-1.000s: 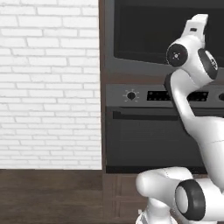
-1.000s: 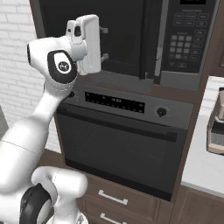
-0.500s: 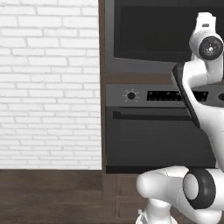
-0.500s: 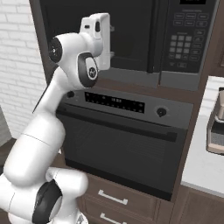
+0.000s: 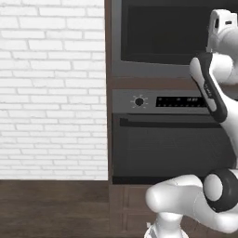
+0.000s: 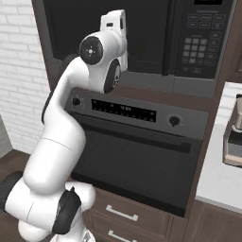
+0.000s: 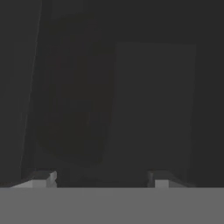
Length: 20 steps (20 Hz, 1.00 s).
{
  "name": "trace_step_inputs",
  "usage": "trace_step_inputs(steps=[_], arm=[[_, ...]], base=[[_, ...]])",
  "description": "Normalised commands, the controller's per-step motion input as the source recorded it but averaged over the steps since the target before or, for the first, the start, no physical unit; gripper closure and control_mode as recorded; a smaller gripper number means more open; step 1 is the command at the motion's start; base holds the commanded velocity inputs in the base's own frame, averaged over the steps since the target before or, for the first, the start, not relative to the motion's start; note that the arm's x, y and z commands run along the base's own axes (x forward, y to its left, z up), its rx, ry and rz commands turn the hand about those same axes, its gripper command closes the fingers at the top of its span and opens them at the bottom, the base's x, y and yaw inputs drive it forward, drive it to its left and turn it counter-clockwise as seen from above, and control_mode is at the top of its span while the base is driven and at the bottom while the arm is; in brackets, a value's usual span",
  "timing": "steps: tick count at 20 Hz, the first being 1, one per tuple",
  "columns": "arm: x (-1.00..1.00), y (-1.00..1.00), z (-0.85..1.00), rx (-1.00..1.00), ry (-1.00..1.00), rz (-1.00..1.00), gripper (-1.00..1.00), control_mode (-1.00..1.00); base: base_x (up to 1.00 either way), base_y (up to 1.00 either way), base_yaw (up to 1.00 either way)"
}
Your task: Pick the squash from the sink and place it in the bowl. Then pick the bowl and place it in the microwave. Then close the microwave door and press the start button.
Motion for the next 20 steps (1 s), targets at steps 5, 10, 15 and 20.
trace_step_inputs(steps=[5,10,15,20], arm=[[0.33,-0.02,0.00,0.00,0.09,0.13,-1.00,-1.00],[-0.92,-0.32,0.05,0.02,-0.03,0.21,-1.00,-1.00],[-1.00,-0.21,-0.19,0.03,-0.08,0.19,-1.00,-1.00],[-0.96,-0.75,-0.46,0.05,-0.06,0.10,-1.00,-1.00]], base=[[0.00,0.00,0.00],[0.00,0.00,0.00],[0.00,0.00,0.00],[0.00,0.00,0.00]])
